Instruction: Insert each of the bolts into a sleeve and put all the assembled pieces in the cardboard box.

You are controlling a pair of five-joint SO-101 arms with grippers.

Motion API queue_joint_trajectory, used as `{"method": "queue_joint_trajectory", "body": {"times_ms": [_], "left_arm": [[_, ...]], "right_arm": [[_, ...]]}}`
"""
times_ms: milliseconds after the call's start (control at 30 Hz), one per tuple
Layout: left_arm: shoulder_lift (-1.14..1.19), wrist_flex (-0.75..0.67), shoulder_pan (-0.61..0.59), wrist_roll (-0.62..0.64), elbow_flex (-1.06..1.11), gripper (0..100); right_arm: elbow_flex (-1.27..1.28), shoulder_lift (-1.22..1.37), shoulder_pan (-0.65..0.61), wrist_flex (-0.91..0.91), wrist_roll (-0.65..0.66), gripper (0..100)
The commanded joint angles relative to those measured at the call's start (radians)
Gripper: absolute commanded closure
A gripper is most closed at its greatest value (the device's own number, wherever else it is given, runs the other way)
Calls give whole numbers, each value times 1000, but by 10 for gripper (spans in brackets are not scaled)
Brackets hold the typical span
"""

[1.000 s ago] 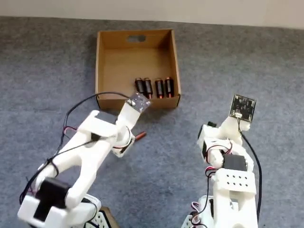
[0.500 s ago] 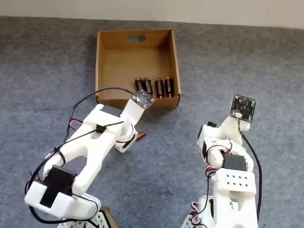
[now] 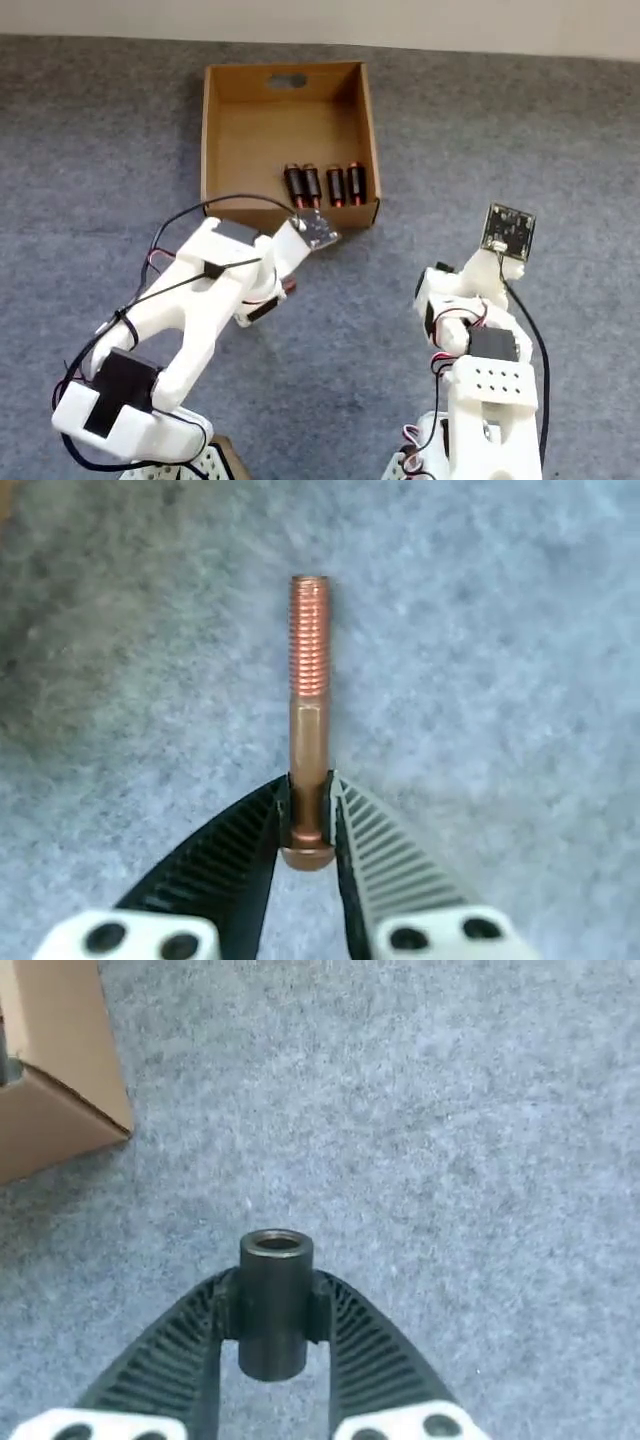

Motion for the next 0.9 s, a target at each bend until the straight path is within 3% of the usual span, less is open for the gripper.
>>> {"method": "queue_joint_trajectory", "body": {"times_ms": [0, 167, 267, 467, 700, 867], "left_arm": [[-12, 115, 24, -106, -61, 992], [-12, 279, 94, -308, -117, 992], [-1, 262, 120, -399, -122, 992], [-1, 235, 128, -402, -116, 987], [-8, 230, 127, -402, -124, 783], [-12, 250, 125, -368, -176, 777]], "right_arm": [[-7, -18, -8, -19, -12, 993], [-7, -18, -8, -19, -12, 993], [-5, -18, -8, -19, -12, 993], [-4, -18, -8, -19, -12, 993], [-4, -18, -8, -19, -12, 993], [-4, -18, -8, -19, -11, 993]]}}
